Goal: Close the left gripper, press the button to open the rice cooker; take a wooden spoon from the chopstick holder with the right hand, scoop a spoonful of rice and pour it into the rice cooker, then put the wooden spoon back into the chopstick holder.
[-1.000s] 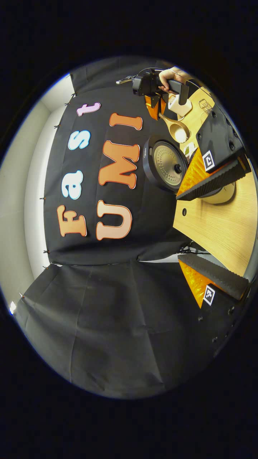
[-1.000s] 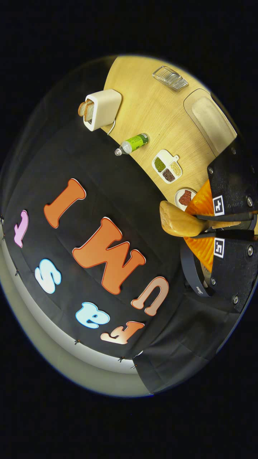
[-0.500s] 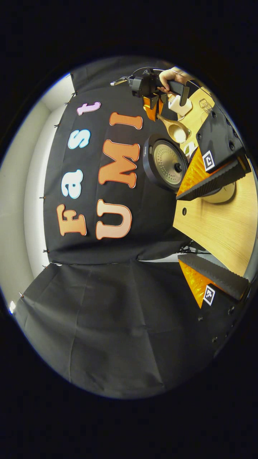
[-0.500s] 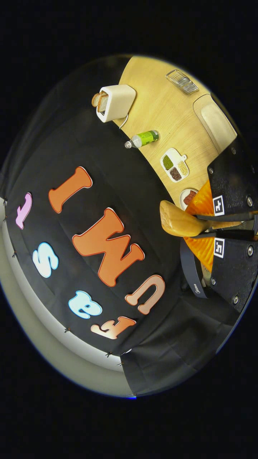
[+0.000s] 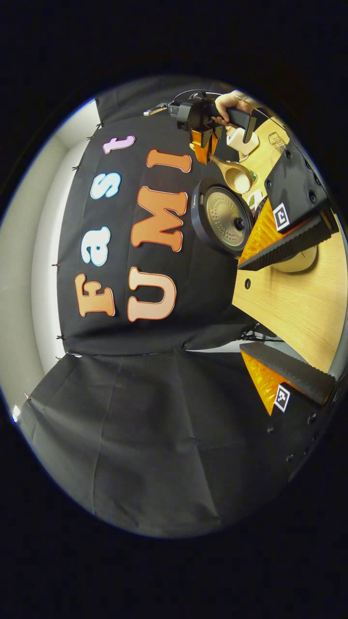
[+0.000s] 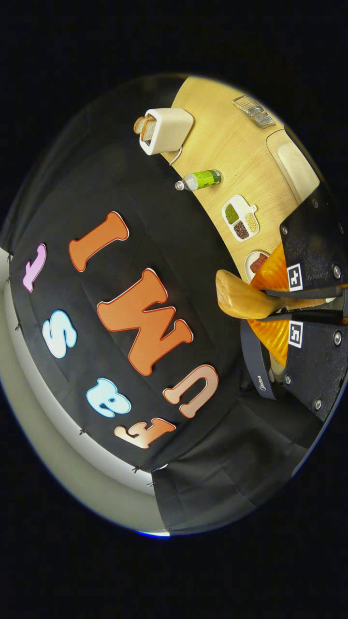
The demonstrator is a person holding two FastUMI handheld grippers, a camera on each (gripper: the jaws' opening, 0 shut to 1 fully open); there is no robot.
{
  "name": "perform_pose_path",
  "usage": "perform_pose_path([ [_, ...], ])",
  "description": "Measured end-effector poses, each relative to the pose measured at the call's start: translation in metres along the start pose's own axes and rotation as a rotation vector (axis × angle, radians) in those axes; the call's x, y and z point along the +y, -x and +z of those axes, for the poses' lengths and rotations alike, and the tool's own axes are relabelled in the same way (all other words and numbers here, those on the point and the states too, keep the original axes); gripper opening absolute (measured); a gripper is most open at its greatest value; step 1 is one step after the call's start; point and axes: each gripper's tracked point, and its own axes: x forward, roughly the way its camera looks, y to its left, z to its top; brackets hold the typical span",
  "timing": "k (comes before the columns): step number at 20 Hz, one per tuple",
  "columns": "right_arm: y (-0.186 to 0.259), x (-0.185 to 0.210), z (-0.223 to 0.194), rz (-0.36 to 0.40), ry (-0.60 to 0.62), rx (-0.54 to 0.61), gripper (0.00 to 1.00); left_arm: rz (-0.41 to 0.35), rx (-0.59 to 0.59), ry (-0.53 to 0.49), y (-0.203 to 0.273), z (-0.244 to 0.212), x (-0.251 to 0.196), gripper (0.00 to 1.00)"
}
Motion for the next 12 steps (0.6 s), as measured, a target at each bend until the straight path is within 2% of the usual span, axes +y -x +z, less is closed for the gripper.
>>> perform_pose_path([
  [8,0.001,0.014,-0.004,0.03,0.096,-0.008,0.08,-0.003,0.007,-0.002,-0.005,-0.005,0.0,0.97],
  [12,0.002,0.023,-0.006,0.05,0.184,-0.025,0.08,-0.012,0.004,-0.005,-0.007,-0.005,-0.002,0.97],
])
